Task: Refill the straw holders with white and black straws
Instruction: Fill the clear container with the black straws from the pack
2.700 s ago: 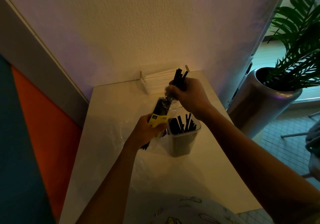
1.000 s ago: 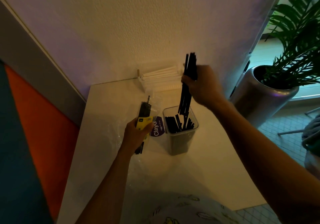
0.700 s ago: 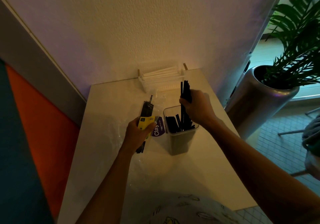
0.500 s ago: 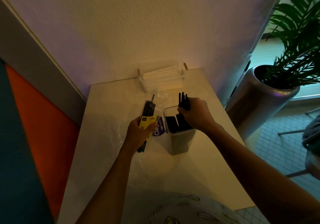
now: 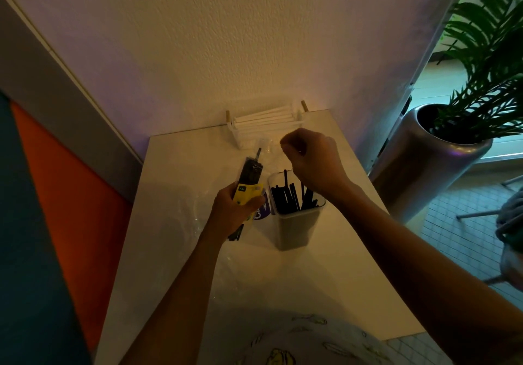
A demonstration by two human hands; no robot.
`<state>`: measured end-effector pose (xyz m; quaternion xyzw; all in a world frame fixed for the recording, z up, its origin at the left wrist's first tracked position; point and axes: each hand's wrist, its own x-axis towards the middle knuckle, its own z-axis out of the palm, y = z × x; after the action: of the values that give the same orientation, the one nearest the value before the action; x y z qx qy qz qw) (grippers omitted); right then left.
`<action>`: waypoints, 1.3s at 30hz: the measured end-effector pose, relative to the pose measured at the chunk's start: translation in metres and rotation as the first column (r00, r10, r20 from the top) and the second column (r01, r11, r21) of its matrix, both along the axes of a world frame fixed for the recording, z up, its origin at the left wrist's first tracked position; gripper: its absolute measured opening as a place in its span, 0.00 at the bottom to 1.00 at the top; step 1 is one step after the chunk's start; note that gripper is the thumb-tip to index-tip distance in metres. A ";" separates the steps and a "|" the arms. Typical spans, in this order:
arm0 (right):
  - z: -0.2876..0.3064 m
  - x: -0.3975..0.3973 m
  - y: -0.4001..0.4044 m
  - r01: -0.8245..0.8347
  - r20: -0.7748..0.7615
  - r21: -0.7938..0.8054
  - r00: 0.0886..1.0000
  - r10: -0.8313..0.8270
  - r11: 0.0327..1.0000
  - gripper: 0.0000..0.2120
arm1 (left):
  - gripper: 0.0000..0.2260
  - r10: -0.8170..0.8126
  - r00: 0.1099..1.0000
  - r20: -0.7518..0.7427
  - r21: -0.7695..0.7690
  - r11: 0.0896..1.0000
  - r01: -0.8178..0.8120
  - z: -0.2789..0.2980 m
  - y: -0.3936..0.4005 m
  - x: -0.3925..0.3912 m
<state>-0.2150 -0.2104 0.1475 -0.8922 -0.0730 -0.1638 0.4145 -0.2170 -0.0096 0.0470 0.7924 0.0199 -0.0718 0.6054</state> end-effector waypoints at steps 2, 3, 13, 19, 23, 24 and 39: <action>0.003 0.004 0.003 -0.066 -0.038 -0.019 0.997 0.065 0.998 0.08 | 0.18 -0.021 1.000 0.009 0.031 0.999 0.021 0.001 -0.001 0.000; 0.004 0.006 0.004 -0.089 -0.049 -0.045 0.995 0.087 0.995 0.07 | 0.18 -0.035 0.999 0.018 0.043 0.998 0.034 0.003 -0.002 0.000; -0.002 0.015 0.009 -0.188 -0.322 -0.022 0.931 0.171 0.982 0.15 | 0.15 -0.102 0.994 0.037 0.082 0.992 0.099 0.006 -0.003 0.001; -0.009 0.015 0.006 -0.254 -0.311 -0.155 0.930 0.197 0.955 0.09 | 0.17 -0.140 0.990 0.012 0.092 0.986 0.139 0.005 0.000 0.006; -0.012 0.015 0.006 -0.259 -0.316 -0.153 0.927 0.201 0.954 0.09 | 0.14 -0.155 0.988 -0.006 0.080 0.985 0.154 0.006 -0.001 0.006; -0.012 0.015 0.006 -0.256 -0.309 -0.148 0.929 0.201 0.955 0.10 | 0.14 -0.157 0.988 -0.010 0.075 0.985 0.157 0.006 -0.001 0.005; -0.017 0.014 0.013 -0.227 -0.186 0.004 0.957 0.223 0.974 0.07 | 0.15 -0.134 0.991 -0.012 0.038 0.990 0.134 0.011 -0.005 0.007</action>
<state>-0.2007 -0.1975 0.1305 -0.8929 -0.1365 -0.0312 0.4279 -0.2102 -0.0150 0.0584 0.8033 -0.0293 -0.1156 0.5836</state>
